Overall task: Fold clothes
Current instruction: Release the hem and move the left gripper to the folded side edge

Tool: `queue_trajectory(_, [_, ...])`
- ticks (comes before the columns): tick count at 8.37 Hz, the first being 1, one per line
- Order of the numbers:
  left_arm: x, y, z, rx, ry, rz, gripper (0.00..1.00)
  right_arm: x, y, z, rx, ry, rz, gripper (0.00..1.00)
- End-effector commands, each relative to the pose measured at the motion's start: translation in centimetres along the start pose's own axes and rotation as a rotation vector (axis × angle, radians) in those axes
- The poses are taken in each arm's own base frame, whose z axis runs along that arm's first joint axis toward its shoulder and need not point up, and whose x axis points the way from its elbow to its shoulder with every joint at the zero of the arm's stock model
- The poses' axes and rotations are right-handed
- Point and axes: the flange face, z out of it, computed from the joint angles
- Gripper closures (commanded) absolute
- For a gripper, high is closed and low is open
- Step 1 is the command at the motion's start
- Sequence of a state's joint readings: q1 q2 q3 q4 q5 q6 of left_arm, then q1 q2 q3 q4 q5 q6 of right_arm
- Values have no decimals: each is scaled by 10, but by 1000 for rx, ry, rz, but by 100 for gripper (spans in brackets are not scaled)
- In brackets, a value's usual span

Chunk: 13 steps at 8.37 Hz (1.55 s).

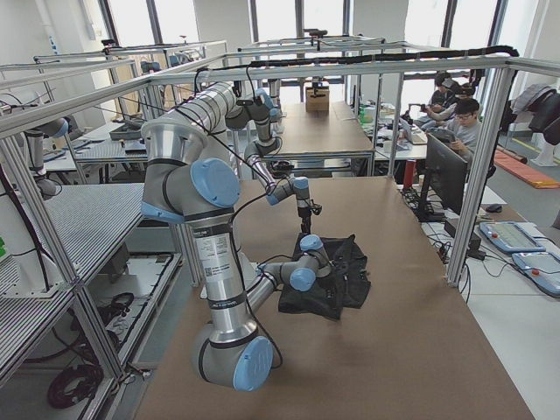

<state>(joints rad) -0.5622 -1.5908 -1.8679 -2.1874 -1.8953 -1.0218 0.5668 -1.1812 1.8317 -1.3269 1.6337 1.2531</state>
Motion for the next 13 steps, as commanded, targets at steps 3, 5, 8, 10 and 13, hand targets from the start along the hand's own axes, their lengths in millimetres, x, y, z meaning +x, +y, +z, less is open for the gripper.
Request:
queue_trajectory(3, [0,4,2,-10,-2,5,37,0,0,-1,0,-1,3,6])
queue_trajectory(5, [3,10,7,-13,-7,13,71,1,1,1,-1,1,3,6])
queue_trajectory(8, [0,11,5,-12,-11,10,100,0,1,1,-1,2,5,6])
queue_trajectory(10, [5,8,-3,-1,4,12,100,1,2,1,-1,3,5,6])
queue_trajectory(13, [-14,-17,-12,34,-20,-13,100,1,2,1,-1,3,5,6])
